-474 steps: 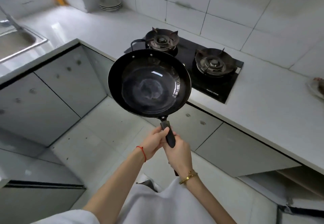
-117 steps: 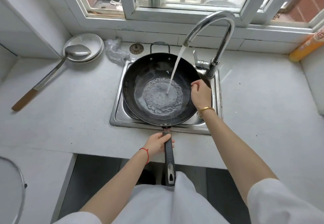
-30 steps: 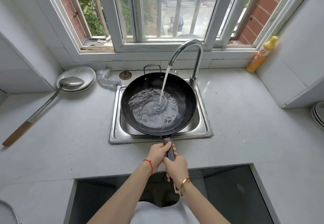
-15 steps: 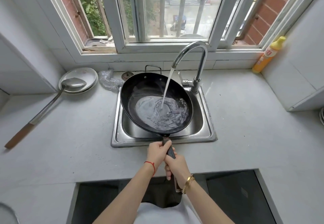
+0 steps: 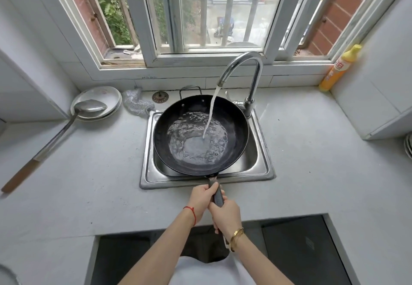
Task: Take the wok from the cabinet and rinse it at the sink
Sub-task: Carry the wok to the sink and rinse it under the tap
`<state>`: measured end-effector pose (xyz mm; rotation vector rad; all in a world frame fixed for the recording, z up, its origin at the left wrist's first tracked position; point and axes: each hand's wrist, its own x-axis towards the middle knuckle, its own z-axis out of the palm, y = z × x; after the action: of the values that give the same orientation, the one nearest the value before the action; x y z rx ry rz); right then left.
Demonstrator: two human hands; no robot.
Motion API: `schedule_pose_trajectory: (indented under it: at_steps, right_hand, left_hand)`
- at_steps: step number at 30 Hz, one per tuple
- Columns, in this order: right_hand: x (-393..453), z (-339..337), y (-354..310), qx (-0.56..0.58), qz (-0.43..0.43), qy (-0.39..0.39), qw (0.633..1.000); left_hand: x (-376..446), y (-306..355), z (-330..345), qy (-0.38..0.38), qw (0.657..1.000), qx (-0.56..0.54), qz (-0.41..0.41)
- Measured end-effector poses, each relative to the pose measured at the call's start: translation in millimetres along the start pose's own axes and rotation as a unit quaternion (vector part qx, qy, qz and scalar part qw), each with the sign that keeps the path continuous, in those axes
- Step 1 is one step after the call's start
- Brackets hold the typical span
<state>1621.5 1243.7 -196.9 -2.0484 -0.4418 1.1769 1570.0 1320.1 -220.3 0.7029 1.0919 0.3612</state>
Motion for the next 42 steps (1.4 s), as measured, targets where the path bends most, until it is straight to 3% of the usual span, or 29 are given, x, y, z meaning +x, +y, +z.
schedule_pose_trajectory:
  at_steps: [6, 17, 34, 42]
  right_hand:
    - [0.2, -2.9, 6.2, -0.01, 0.001, -0.004, 1.0]
    - [-0.9, -2.7, -4.0, 0.066, 0.043, -0.1, 0.992]
    - [-8.5, -12.7, 1.7, -0.003, -0.01, 0.001, 1.0]
    - [-5.5, -15.5, -1.1, 0.076, 0.037, -0.069, 0.994]
  left_hand:
    - [-0.7, -5.4, 0.7, 0.015, 1.0, 0.025, 0.01]
    - [0.5, -8.3, -11.6, 0.102, 0.984, 0.127, 0.069]
    - [-4.3, -5.9, 10.5, 0.016, 1.0, 0.007, 0.013]
    - [-3.7, -6.4, 6.4, 0.061, 0.993, 0.082, 0.055]
